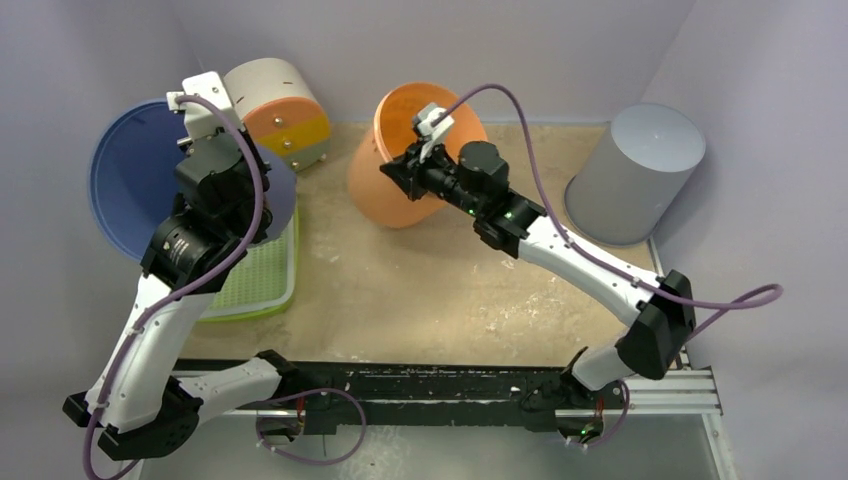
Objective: Turn the large container upside down
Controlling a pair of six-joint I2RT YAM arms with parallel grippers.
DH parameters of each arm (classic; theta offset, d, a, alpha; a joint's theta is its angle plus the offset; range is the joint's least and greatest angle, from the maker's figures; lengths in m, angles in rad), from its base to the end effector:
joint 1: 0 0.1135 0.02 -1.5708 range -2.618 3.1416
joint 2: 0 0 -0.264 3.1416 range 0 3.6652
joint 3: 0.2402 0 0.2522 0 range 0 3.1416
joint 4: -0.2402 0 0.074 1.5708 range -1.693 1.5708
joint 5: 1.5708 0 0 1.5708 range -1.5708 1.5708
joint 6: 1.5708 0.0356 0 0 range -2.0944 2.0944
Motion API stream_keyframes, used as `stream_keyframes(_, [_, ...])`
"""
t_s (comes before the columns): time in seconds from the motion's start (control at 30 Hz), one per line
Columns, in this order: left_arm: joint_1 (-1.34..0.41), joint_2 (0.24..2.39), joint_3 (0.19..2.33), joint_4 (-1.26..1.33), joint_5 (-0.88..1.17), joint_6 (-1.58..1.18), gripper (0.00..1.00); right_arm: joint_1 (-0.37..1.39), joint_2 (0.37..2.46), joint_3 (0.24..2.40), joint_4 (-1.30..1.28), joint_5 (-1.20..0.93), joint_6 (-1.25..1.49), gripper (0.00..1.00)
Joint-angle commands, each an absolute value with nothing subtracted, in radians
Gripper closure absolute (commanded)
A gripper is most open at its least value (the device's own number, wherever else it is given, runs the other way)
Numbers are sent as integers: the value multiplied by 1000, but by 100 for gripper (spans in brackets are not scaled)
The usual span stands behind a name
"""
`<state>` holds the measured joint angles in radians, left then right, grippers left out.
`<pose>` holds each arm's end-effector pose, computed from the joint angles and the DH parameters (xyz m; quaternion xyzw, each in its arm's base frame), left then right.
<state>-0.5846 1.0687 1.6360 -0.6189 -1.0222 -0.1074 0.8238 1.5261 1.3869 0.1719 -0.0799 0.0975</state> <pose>0.1500 -0.0628 0.5224 -0.1778 0.6941 0.1300 0.6853 0.2483 0.2723 0.4062 -0.2737 0.6394 0.3441 0.6308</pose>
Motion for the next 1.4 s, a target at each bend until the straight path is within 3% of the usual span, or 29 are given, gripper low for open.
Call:
stream_keyframes(0.0, [-583,1040,1646,-558,-1077,-58,100,804,1442,1329,622,-193,333,100])
stream_keyframes(0.43, [-583,1028,1634,-565,-1149,-36,100,746,1537,1075,1034,-353,673,100])
stream_keyframes(0.67, [-583,1031,1619,-564,-1156,-42,100,710,1625,917,1385,-412,884,100])
stream_keyframes(1.03, [-584,1042,1620,-560,-1153,-40,100,571,1921,709,1836,-461,1226,100])
stream_keyframes(1.37, [-583,1044,1625,-558,-1153,-38,100,537,2023,681,1978,-495,1300,100])
